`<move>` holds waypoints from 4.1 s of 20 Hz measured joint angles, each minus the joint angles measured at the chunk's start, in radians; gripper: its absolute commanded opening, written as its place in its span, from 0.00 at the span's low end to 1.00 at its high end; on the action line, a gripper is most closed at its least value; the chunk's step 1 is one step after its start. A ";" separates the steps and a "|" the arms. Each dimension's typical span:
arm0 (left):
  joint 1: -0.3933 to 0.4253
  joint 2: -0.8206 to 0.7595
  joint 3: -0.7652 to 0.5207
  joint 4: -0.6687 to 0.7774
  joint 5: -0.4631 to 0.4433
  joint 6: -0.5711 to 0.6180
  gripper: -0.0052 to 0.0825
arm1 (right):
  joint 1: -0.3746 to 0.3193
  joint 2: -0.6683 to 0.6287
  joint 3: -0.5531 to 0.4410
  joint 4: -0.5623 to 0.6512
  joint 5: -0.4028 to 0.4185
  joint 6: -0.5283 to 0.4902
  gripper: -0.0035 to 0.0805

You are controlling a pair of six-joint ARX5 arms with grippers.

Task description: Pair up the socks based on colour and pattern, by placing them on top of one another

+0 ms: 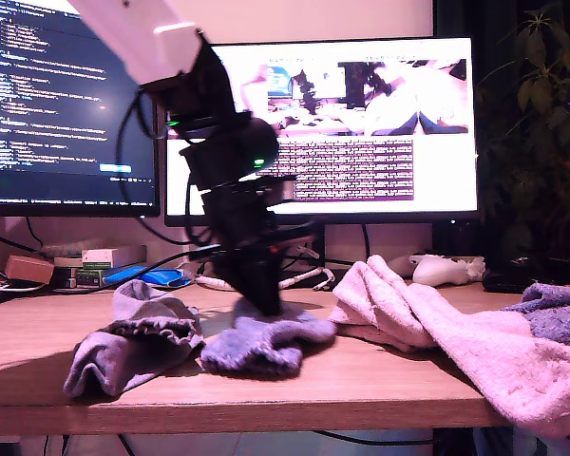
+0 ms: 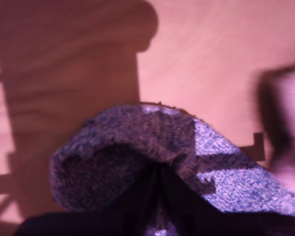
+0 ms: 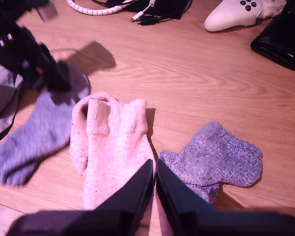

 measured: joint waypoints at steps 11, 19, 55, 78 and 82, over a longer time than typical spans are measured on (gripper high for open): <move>-0.004 0.010 0.217 -0.235 0.150 0.025 0.03 | 0.000 0.000 0.000 0.000 0.000 -0.005 0.03; -0.100 0.000 0.233 -0.138 0.269 0.051 0.03 | -0.035 -0.034 0.000 -0.050 0.014 -0.026 0.03; -0.211 0.002 0.233 -0.201 0.195 -0.057 0.04 | -0.243 0.451 0.000 0.017 -0.153 0.084 0.03; -0.055 -0.718 -0.602 0.097 0.179 0.002 0.04 | -0.058 0.863 0.417 -0.211 0.000 0.216 0.43; -0.055 -0.718 -0.605 0.102 0.183 -0.002 0.04 | -0.042 0.920 0.440 -0.243 0.073 0.207 0.19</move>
